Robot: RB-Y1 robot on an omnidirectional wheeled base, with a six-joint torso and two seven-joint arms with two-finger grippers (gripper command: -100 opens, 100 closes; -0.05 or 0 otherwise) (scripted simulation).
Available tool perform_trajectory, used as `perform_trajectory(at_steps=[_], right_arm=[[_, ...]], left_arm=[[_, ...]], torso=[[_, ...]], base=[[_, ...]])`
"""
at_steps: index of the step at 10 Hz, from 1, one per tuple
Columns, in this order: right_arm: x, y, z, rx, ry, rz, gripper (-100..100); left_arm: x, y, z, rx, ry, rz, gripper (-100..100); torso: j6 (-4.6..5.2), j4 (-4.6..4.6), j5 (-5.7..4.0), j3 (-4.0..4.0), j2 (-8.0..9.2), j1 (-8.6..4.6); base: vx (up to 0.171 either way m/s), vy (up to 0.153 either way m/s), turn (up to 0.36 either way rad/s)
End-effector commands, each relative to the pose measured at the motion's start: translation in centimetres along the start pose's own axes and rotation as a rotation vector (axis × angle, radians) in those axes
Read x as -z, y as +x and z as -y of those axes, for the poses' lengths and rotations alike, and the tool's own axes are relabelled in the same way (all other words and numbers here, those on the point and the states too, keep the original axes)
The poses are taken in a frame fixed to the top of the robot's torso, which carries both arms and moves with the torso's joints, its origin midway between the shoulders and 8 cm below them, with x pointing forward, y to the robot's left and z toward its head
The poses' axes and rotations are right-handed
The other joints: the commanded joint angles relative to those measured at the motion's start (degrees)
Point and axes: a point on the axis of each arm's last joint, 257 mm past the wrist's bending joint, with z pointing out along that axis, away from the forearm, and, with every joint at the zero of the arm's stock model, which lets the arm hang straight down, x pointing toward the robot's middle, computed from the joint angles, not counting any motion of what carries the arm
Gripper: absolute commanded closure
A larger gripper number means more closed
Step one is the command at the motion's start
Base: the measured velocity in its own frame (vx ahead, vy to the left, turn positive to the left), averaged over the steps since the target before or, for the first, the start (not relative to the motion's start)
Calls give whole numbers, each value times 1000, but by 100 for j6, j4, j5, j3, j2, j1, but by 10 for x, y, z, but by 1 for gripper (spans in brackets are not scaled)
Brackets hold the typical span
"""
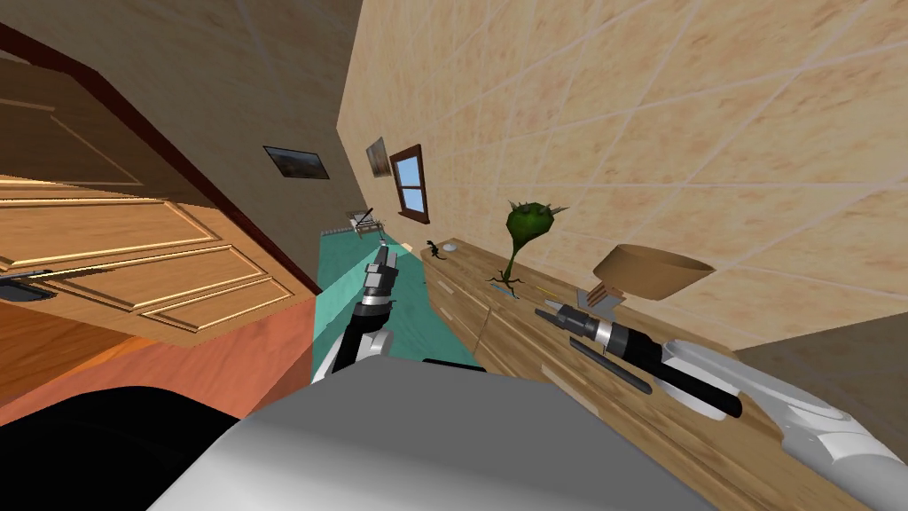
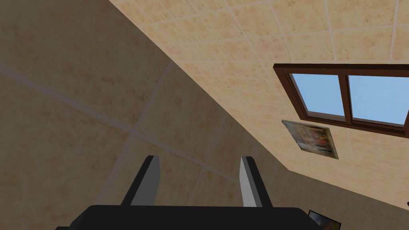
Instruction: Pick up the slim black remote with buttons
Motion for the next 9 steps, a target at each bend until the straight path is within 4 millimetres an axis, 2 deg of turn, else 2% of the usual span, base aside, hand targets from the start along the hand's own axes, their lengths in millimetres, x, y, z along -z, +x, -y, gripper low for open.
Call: perform_trajectory(at_steps=[1, 3, 4, 5, 6, 8, 9], right_arm=[[6, 7, 8, 25, 4, -44, -100], [25, 38, 26, 71, 15, -171, -100], [30, 38, 33, 82, 28, -188, -100], [44, 53, 45, 101, 39, -256, -100], [45, 53, 46, 105, 40, -260, -100], [79, 83, 68, 133, 66, -395, -100], [80, 82, 69, 137, 66, -398, -100]], left_arm=[[0, 0, 0, 0, 0, 0, 0], [0, 0, 0, 0, 0, 0, 0], [0, 0, 0, 0, 0, 0, 0], [0, 0, 0, 0, 0, 0, 0], [0, 0, 0, 0, 0, 0, 0], [0, 0, 0, 0, 0, 0, 0], [0, 0, 0, 0, 0, 0, 0]], torso=[[0, 0, 0, 0, 0, 0], [0, 1, 0, 1, 2, -1], [-1, 1, 0, 2, 4, 1], [6, 2, 0, 4, 6, -3], [2, 2, -1, 4, 8, -4], [4, 3, -2, 6, 10, -5], [-1, 2, -1, 6, 10, -4]], base=[[-1, 15, 80], [-12, 23, 209], [-13, 12, 98], [-19, 12, 123], [-16, 7, 84], [-25, 13, 191], [-26, 5, 105]])
